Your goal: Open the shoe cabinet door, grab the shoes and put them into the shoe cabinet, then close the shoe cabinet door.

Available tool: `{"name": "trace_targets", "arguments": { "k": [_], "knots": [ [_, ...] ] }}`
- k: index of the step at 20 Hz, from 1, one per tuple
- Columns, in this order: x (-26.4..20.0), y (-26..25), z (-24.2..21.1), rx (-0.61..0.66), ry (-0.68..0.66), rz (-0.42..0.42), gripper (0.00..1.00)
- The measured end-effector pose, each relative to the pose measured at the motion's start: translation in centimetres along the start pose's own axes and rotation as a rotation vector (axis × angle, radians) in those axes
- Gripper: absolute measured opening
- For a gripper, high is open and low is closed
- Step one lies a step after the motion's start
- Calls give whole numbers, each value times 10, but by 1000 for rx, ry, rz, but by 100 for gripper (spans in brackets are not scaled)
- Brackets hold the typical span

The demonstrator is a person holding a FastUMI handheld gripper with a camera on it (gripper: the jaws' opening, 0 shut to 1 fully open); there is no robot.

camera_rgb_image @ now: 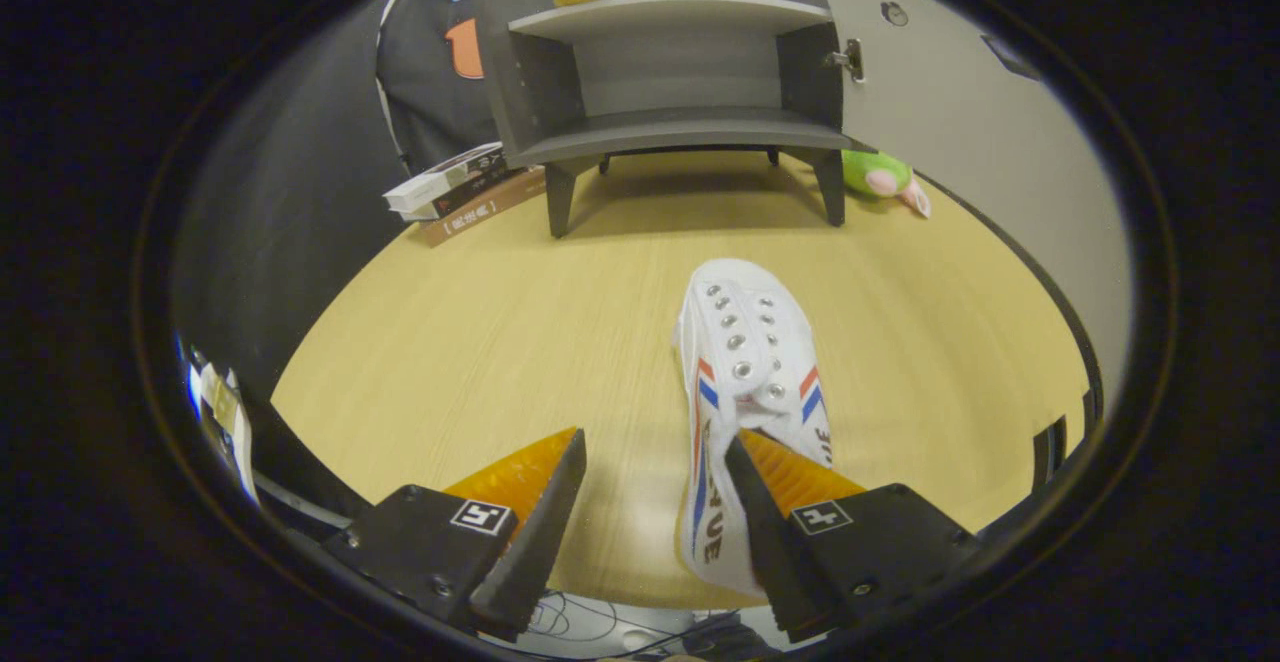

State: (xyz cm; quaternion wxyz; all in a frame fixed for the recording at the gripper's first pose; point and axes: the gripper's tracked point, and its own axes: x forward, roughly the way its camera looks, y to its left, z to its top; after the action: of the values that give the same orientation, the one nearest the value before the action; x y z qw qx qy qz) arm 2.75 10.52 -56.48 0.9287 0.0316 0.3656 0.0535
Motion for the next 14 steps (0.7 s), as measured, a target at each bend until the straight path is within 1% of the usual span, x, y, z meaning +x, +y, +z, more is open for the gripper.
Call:
{"name": "trace_targets", "arguments": {
  "k": [2, 4, 6, 7, 8, 12, 14],
  "knots": [
    [4, -1, 4, -7, -8, -16, 87],
    [0, 8, 3, 9, 11, 22, 87],
    [-10, 7, -7, 50, 76, 41, 87],
    [-16, 10, -7, 89, 82, 54, 84],
    [-14, 7, -3, 100, 73, 52, 82],
    [3, 3, 3, 38, 43, 22, 79],
    [6, 6, 9, 32, 15, 25, 78]
  ]
}}
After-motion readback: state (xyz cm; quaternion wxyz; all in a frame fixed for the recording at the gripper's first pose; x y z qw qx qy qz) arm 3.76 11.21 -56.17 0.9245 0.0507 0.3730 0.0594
